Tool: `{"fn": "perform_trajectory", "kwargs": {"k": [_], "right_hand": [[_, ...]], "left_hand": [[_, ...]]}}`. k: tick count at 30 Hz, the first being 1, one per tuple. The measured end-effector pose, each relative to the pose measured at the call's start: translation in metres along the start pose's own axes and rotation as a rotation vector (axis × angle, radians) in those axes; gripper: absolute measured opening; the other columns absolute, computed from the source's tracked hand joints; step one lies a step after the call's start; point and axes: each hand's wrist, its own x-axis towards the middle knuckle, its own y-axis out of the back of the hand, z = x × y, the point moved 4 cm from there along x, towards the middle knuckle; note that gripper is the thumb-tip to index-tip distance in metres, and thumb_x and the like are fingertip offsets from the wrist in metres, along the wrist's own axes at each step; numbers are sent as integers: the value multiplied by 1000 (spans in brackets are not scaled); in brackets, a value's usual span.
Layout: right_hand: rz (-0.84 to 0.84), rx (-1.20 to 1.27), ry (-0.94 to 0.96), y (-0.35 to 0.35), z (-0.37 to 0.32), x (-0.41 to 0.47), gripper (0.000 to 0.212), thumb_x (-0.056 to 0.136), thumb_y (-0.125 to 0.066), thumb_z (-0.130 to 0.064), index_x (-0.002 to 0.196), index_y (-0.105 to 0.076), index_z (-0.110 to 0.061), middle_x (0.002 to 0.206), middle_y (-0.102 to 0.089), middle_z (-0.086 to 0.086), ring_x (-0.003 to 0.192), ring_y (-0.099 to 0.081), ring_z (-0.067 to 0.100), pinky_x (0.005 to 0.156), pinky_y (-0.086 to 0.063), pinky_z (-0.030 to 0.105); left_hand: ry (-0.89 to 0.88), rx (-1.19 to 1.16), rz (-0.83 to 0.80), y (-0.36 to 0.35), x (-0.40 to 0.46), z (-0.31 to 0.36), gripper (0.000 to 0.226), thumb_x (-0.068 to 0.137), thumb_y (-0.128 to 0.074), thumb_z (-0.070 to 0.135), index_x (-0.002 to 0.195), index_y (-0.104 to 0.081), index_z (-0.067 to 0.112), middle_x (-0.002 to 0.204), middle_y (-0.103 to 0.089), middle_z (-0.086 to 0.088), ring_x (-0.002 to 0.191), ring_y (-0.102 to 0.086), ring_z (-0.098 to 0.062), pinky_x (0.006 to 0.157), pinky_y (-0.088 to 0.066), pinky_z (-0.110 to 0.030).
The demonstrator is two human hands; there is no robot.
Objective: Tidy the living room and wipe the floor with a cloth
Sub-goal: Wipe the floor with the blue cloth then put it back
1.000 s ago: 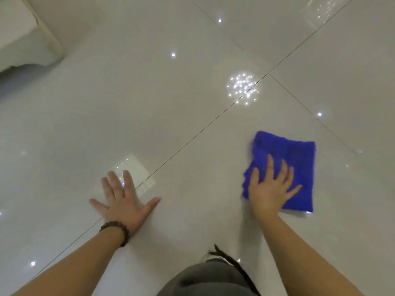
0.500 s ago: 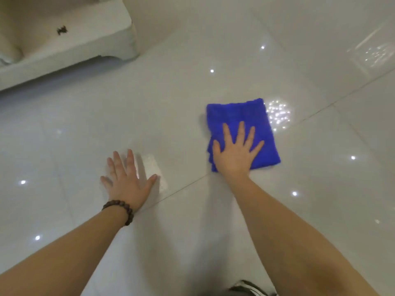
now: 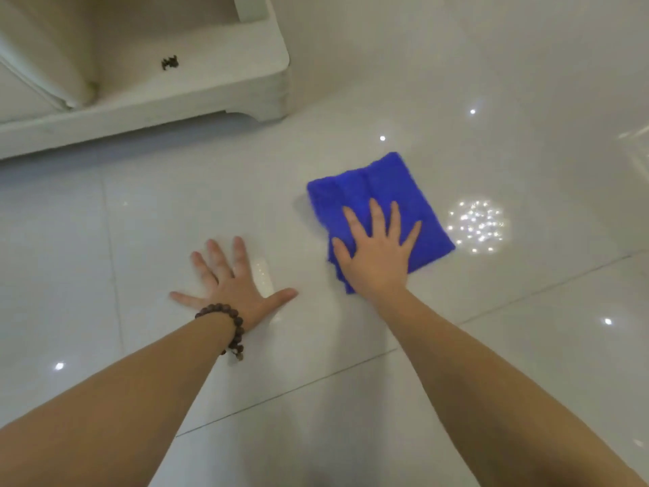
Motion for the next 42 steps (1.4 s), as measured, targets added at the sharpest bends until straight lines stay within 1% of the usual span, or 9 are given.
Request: {"fn": "perform_trajectory", "kwargs": {"k": [4,10,15,18,26,31,34,39,42], "right_hand": [[-13,-75,496,-1,-6,34,58,87,-28,-65,140,-36,-45,152,-34,0,143,-20,32,110,-4,67],[47,82,-391,21,69,112,58,89,-33,-59,144,-32,-39,155,-21,7,145,-8,33,108,-3,68],[-67,-10,423,-10,-140,81,58,87,-31,-63,142,-32,-44,155,-25,0,145,-9,30,111,3,63],[-112,-57,684,-3,-136,110,65,82,-20,-67,141,-34,-46,154,-28,-3,145,-15,24,114,0,59],[16,92,-380,27,54,197,59,92,-28,-56,147,-24,-35,158,-15,5,145,-7,30,111,0,64],[17,38,241,-3,-96,101,56,89,-32,-56,141,-38,-39,153,-32,3,143,-19,31,112,-2,62],[12,-10,503,-1,-59,64,52,88,-35,-55,136,-46,-39,145,-44,3,138,-32,29,113,-13,60],[117,101,-351,24,123,39,61,85,-29,-57,140,-41,-35,149,-35,9,138,-26,30,113,-12,59],[195,98,-408,13,43,-23,51,86,-43,-51,133,-51,-34,142,-44,10,133,-35,33,111,-18,59]], "left_hand": [[19,22,-63,5,0,2,128,55,-34,97,140,36,33,148,44,-3,138,34,-33,101,-4,-79],[13,49,-165,7,6,1,121,58,-33,97,111,56,35,141,53,-5,134,40,-36,100,-3,-80],[21,28,-162,5,7,-3,123,56,-33,98,120,52,36,136,57,-2,133,42,-34,100,-1,-79],[21,24,-167,5,6,-2,123,56,-32,98,121,52,36,132,59,-1,133,42,-35,100,-1,-79],[16,46,-200,4,9,-4,124,56,-29,98,123,53,35,123,63,-1,131,45,-35,101,-1,-79],[11,29,-173,5,9,-4,122,55,-29,99,120,54,37,130,61,-1,133,43,-34,101,-1,-79],[10,24,-153,8,7,-4,120,57,-31,97,119,53,37,140,53,-2,134,41,-34,100,-3,-79],[14,29,-128,11,4,0,125,56,-31,97,134,43,33,145,47,-4,137,36,-35,101,-5,-79],[12,21,-133,13,0,2,125,59,-35,95,138,39,33,147,46,-5,137,36,-35,100,-4,-80]]}}
